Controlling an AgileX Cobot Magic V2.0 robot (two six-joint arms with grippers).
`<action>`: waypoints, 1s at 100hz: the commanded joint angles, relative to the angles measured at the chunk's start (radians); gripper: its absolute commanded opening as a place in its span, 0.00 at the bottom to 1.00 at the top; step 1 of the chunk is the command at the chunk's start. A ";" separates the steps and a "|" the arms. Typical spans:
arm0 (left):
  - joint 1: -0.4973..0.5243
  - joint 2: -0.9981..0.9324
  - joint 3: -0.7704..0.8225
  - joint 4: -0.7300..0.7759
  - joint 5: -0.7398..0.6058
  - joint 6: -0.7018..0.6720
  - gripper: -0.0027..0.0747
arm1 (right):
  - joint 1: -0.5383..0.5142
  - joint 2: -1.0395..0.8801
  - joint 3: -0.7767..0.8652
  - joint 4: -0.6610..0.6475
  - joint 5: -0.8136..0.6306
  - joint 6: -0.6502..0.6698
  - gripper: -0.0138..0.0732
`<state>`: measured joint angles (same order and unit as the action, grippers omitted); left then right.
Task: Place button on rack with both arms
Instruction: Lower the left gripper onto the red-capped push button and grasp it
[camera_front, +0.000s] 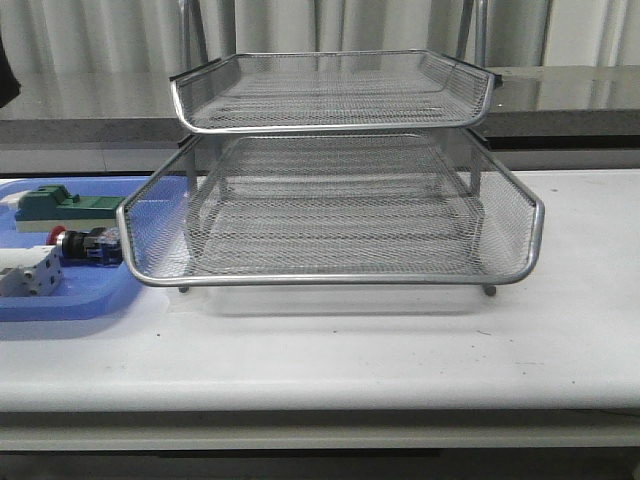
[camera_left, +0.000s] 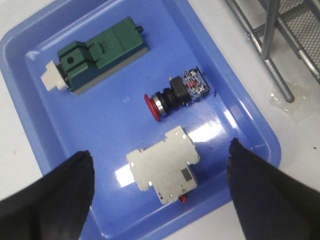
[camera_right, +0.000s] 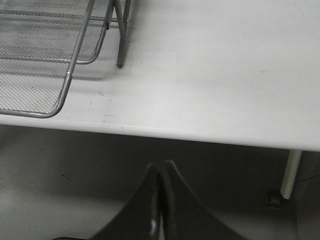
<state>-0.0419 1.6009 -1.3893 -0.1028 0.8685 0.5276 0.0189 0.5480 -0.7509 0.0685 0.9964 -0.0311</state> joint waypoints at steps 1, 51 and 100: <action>0.003 0.026 -0.104 -0.038 0.008 0.066 0.72 | -0.003 0.002 -0.032 0.005 -0.054 -0.003 0.08; -0.030 0.408 -0.454 -0.109 0.204 0.423 0.72 | -0.003 0.002 -0.032 0.005 -0.054 -0.003 0.08; -0.037 0.555 -0.480 -0.105 0.181 0.502 0.72 | -0.003 0.002 -0.032 0.005 -0.054 -0.003 0.08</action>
<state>-0.0740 2.2023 -1.8394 -0.1845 1.0772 1.0223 0.0189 0.5480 -0.7509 0.0685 0.9964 -0.0311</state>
